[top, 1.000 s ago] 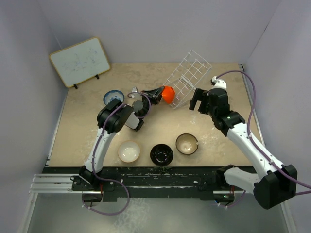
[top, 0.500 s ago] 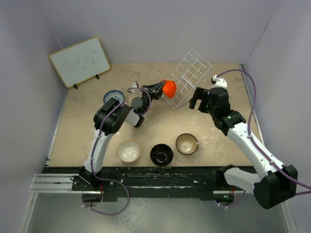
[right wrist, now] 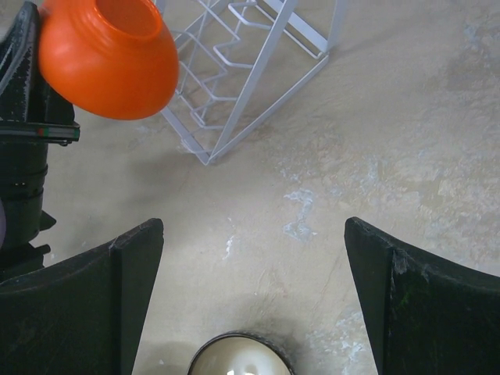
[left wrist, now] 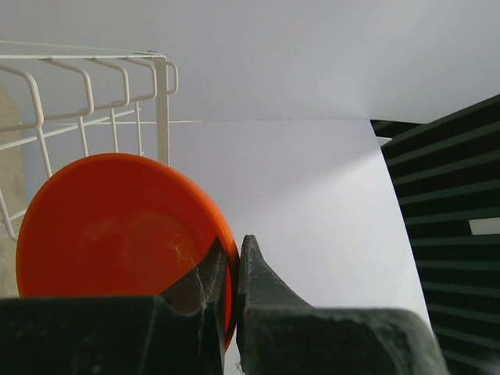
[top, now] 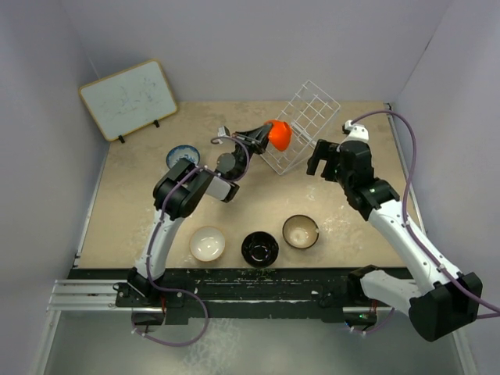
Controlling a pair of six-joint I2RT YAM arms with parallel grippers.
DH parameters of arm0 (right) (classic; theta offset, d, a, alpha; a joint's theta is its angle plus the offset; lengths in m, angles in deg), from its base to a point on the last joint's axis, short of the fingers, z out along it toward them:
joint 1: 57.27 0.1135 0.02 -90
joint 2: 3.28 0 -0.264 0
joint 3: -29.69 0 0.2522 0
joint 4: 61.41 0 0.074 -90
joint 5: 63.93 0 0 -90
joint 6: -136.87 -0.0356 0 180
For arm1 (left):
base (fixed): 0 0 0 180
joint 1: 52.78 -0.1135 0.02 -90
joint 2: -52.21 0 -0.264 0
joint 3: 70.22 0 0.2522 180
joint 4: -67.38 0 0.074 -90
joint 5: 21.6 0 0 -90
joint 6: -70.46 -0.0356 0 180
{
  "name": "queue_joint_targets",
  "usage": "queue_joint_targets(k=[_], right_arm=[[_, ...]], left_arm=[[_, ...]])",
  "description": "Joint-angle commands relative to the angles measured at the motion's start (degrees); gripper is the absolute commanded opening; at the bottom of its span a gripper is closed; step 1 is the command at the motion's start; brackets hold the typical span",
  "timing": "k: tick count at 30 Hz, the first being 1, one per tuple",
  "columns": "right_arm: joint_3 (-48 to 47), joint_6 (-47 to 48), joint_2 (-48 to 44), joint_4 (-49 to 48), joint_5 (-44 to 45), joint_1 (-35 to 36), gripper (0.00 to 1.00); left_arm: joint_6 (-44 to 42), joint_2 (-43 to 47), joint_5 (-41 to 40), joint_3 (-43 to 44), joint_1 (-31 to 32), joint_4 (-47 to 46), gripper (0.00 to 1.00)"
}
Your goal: Load the bowls into the dish rack
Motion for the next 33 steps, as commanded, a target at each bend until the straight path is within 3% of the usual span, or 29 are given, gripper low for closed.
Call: queue_joint_targets(k=[1, 30, 33], right_arm=[[-2.2, 1.7, -2.5, 0.2, 1.2, -0.6, 1.0], [-2.1, 2.5, -1.3, -0.4, -0.5, -1.4, 1.0], [-2.0, 1.9, -0.6, -0.7, -1.3, -1.4, 1.0]], left_arm=[[1.4, -0.9, -2.1, 2.9, 1.0, -7.5, 0.0], [10.2, -9.3, -7.3, 2.8, 2.2, -7.5, 0.0], [11.7, -9.3, -6.4, 2.0, 2.2, -7.5, 0.05]])
